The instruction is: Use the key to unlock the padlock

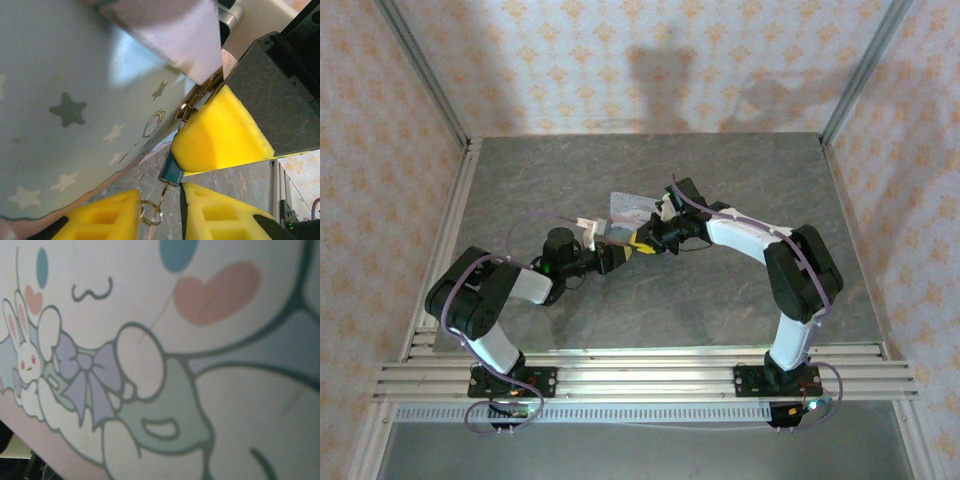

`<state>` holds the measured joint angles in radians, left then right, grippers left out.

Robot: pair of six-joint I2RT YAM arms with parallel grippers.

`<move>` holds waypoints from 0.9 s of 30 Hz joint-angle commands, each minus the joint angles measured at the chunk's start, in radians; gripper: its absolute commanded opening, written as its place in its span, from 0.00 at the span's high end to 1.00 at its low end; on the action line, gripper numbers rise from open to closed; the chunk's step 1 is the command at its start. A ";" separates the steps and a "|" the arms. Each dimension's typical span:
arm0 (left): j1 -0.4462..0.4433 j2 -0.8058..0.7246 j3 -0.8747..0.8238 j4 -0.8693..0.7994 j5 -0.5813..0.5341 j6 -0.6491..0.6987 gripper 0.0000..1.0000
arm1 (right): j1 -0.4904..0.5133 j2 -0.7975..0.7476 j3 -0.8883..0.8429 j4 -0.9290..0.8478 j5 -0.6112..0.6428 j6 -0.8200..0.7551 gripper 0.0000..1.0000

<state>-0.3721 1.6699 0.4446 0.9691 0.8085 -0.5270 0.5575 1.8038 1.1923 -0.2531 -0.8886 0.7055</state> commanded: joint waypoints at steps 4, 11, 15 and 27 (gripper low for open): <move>-0.027 0.021 0.031 0.054 0.020 -0.001 0.82 | 0.002 0.005 -0.003 -0.009 -0.045 0.032 1.00; -0.030 0.011 0.025 0.030 0.015 -0.001 1.00 | 0.002 0.005 -0.010 -0.013 -0.024 0.036 1.00; -0.033 -0.001 0.002 0.023 -0.017 0.007 1.00 | 0.002 0.005 -0.021 -0.031 0.013 0.027 0.93; -0.063 0.044 -0.086 0.128 -0.120 0.004 1.00 | 0.039 -0.001 -0.077 0.026 0.075 0.062 0.62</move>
<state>-0.4259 1.7023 0.3649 1.0138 0.7296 -0.5270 0.5884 1.8038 1.1320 -0.2287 -0.8444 0.7403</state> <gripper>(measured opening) 0.047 0.371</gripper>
